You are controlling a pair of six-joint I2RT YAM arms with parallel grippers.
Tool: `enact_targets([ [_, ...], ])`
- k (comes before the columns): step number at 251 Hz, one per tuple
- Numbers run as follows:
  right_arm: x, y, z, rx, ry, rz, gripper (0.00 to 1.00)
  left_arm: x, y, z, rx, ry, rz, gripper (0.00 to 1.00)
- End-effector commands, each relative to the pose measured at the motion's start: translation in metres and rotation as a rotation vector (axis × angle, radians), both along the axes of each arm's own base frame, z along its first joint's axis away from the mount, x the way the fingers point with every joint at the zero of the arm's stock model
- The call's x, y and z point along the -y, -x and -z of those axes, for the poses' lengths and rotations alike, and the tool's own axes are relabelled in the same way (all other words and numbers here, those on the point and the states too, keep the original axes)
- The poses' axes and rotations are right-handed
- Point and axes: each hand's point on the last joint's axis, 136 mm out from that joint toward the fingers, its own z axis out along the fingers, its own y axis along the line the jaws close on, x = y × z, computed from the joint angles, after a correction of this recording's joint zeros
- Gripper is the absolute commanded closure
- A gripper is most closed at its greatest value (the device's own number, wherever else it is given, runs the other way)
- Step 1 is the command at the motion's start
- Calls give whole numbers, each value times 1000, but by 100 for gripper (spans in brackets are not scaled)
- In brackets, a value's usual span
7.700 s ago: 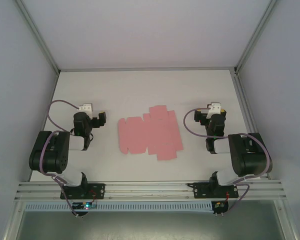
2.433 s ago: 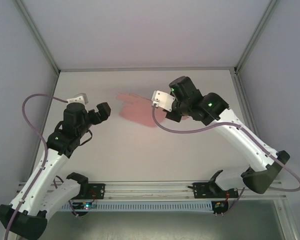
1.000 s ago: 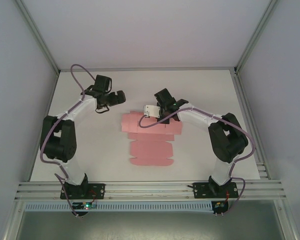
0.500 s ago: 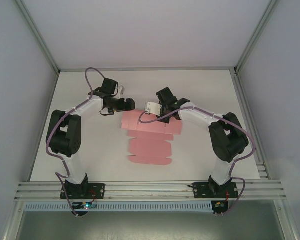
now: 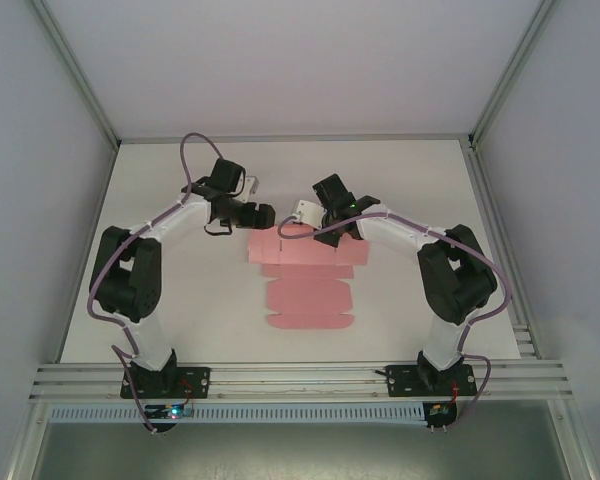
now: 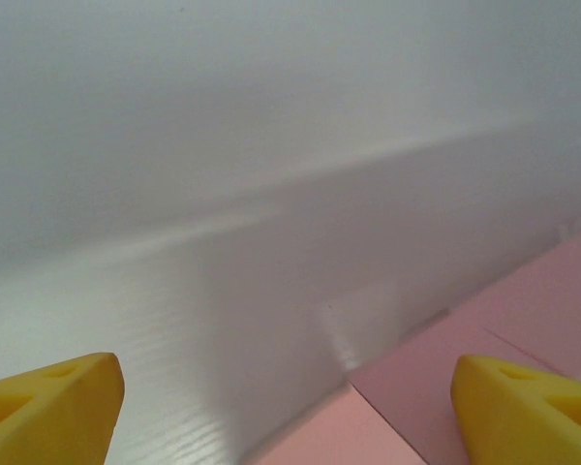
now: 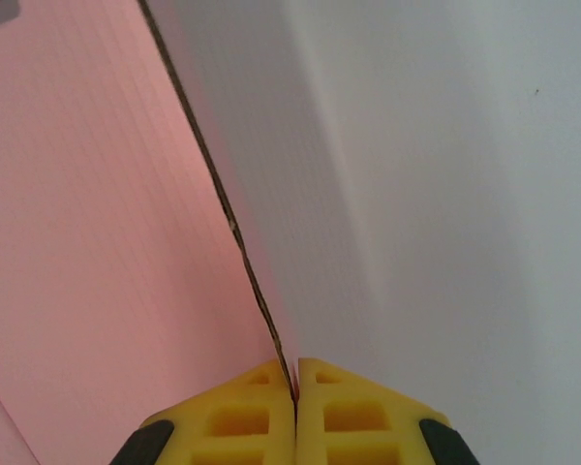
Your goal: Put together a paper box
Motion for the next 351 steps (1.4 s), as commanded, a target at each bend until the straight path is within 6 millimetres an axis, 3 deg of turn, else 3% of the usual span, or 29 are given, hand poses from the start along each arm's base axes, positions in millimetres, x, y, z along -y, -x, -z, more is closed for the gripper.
enact_targets([
  [1, -9, 4, -8, 0, -29, -37, 100, 9, 21, -33, 67, 0, 124, 10],
  [36, -17, 27, -5, -63, -43, -159, 100, 20, 23, -63, 216, 16, 325, 6],
  [64, -15, 32, -7, -102, -57, -194, 100, 29, 36, -58, 274, 8, 537, 6],
  [88, -15, 39, -9, -143, -78, -231, 100, 29, 31, -55, 272, -13, 614, 11],
  [114, -15, 44, -13, -201, -120, -248, 100, 35, 42, -59, 241, 53, 721, 21],
  [154, -15, 47, -18, -241, -161, -266, 100, 41, 58, -60, 227, 112, 831, 23],
  [180, -16, 47, -19, -256, -168, -272, 100, 37, 52, -48, 196, 80, 814, 28],
  [202, -18, 49, -20, -272, -178, -283, 100, 36, 41, -40, 166, 61, 768, 39],
  [225, -19, 49, -22, -279, -181, -280, 100, 39, 36, -41, 156, 71, 755, 46],
  [247, -18, 47, -21, -277, -173, -267, 100, 40, 33, -44, 164, 72, 744, 59],
  [295, -14, 36, -16, -260, -144, -211, 100, 45, 25, -57, 202, 78, 686, 74],
  [328, -16, 21, -18, -195, -125, -137, 100, 50, 17, -53, 219, -6, 632, 100],
  [351, -22, 15, -22, -164, -127, -88, 100, 54, 9, -52, 237, -49, 592, 100],
])
